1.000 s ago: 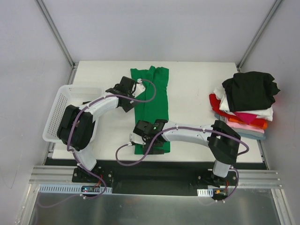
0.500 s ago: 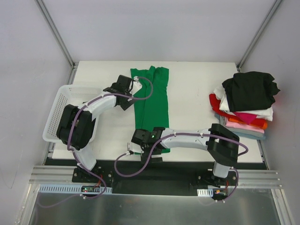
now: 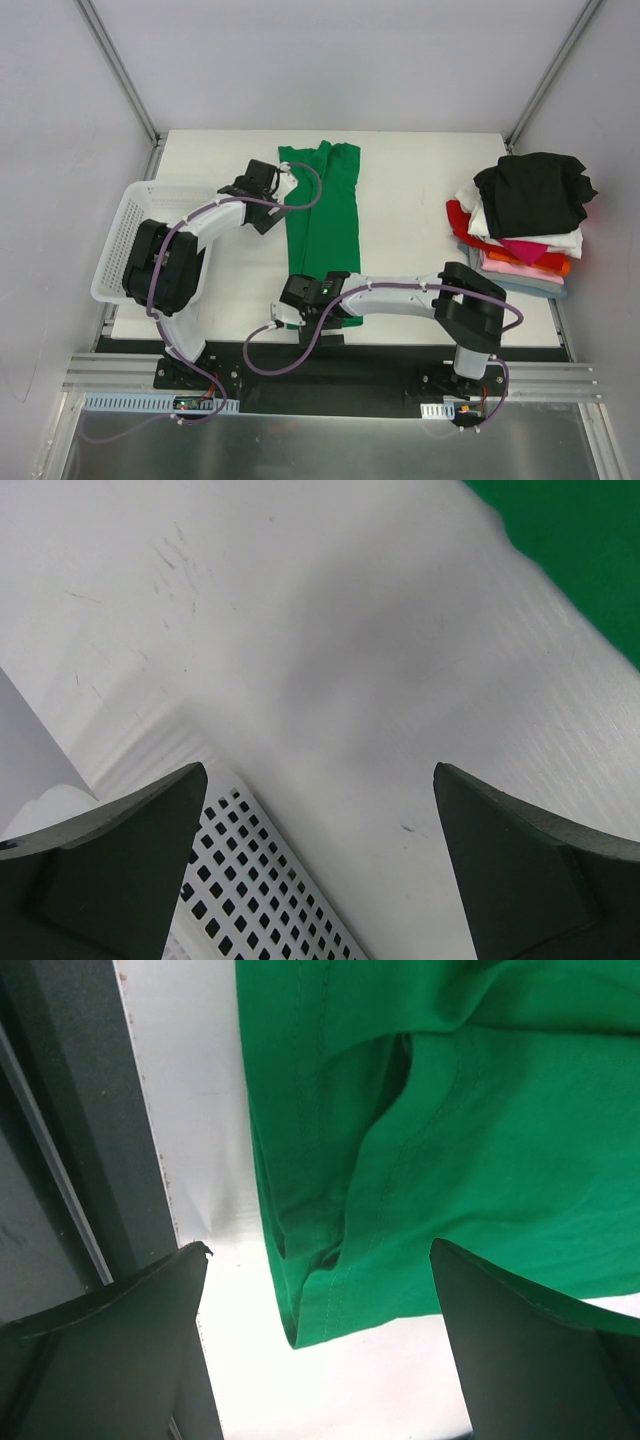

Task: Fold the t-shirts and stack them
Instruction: Grab the bottom of the folded rectangular tshirt with right arm

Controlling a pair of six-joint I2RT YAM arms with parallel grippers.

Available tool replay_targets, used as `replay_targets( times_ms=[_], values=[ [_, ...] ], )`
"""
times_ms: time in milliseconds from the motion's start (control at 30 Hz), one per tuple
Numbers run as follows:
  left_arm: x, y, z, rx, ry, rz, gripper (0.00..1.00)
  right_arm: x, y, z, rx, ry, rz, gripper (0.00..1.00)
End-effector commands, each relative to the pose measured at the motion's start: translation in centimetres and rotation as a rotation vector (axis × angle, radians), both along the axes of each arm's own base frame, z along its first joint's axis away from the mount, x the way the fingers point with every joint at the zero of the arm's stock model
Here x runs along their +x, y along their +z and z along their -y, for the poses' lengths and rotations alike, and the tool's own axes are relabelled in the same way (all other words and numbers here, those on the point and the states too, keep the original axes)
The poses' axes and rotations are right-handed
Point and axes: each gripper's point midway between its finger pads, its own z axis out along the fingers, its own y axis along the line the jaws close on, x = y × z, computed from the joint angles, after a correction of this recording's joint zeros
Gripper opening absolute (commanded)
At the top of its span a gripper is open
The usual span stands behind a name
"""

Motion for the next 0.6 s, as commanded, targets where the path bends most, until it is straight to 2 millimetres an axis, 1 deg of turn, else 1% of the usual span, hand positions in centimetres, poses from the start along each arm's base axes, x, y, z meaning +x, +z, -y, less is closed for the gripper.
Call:
replay_targets(
  times_ms=[0, 333, 500, 567],
  values=[
    [-0.3, -0.6, 0.1, -0.017, 0.015, -0.006, 0.97, 0.3, -0.8, -0.1, 0.0, 0.012, -0.023, 0.99],
    [-0.8, -1.1, 0.3, -0.031, 0.004, -0.02, 0.97, 2.0, -2.1, -0.1, -0.014, 0.001, -0.059, 0.98],
    [-1.2, -1.6, 0.4, -0.04, 0.003, -0.035, 0.97, 2.0, -3.1, 0.0, -0.02, 0.012, -0.107, 0.95],
    [-1.3, -1.8, 0.4, -0.038, 0.001, -0.041, 0.97, 1.2, -3.7, -0.2, -0.002, 0.035, -0.177, 0.91]
  ],
)
